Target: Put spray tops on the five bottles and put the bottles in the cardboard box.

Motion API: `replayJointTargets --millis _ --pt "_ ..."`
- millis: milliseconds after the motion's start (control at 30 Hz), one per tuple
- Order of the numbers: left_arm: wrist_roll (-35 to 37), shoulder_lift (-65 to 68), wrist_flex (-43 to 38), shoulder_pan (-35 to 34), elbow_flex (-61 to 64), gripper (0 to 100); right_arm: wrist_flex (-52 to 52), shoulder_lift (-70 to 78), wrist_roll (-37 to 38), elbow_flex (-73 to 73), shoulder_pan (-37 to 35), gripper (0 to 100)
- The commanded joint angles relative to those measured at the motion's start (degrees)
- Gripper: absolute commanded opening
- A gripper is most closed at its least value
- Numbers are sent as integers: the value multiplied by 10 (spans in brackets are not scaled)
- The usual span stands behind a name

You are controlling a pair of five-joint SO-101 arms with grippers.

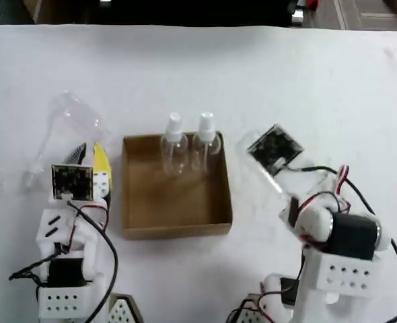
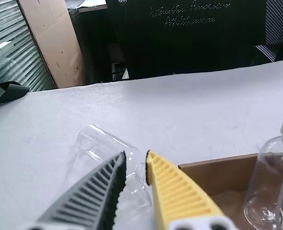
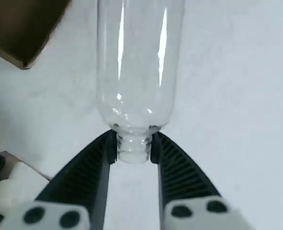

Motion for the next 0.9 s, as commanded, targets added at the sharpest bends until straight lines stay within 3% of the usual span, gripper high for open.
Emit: replayJointTargets --millis 0,67,233,433,633,867 --pt "1 -7 25 5 -61 72 24 -7 15 -76 -16 16" --pt "11 -7 47 5 -84 72 24 -7 25 -86 -22 16" --pt "122 -7 145 4 -180 93 24 -7 69 -78 -95 16" --pt "244 -7 277 6 -262 360 24 0 90 -55 -276 16" --pt "250 -7 287 21 -268 356 16 90 62 -59 -413 16" --pt "247 -7 302 51 -271 354 -17 282 12 -150 -422 16"
